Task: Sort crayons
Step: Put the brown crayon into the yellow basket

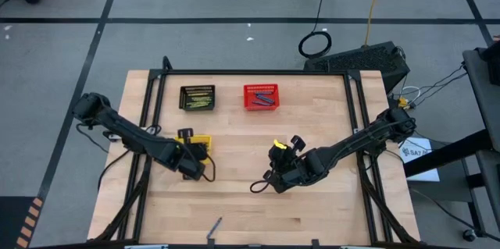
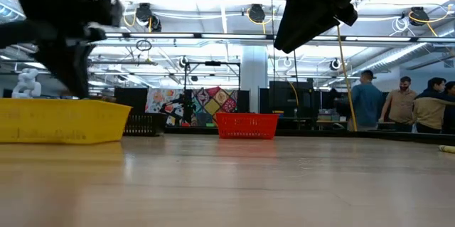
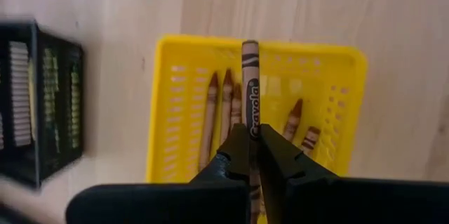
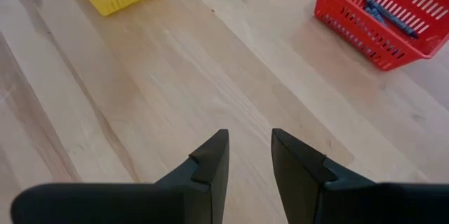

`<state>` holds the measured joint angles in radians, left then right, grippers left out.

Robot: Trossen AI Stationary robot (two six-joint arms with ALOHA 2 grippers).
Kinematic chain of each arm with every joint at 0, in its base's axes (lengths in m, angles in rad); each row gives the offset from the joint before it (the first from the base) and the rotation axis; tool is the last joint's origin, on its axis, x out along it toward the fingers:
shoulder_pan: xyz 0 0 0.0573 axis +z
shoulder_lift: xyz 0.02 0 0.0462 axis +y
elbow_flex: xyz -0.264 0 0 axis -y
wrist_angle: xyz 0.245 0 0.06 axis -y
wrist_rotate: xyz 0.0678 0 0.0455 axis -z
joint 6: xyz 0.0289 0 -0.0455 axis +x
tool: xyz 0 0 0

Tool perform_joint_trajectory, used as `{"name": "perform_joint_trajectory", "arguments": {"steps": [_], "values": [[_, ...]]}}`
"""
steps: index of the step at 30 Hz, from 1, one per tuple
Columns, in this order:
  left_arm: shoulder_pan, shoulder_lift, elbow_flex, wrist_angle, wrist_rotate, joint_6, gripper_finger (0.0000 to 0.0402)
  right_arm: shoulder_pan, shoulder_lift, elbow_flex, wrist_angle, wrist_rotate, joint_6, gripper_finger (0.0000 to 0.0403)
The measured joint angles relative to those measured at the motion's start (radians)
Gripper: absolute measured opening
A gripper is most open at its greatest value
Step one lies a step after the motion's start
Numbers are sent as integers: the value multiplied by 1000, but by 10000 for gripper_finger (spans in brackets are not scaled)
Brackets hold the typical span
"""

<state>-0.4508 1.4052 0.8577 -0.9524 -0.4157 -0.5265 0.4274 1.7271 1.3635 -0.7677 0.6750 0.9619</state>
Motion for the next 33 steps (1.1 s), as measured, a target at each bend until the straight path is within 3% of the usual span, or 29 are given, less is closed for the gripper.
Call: {"name": "perform_joint_trajectory", "arguments": {"steps": [6,9,23,33], "values": [[-30,0,-48,-20,14,-71,4,0,0,0,0,0,3,96],[-43,0,-50,-15,-30,-96,4,0,0,0,0,0,3,96],[-48,-6,-50,-35,-25,-54,5,0,0,0,6,0,2,96],[-47,-6,-50,-25,71,-36,16,0,-1,0,8,0,-4,96]]}}
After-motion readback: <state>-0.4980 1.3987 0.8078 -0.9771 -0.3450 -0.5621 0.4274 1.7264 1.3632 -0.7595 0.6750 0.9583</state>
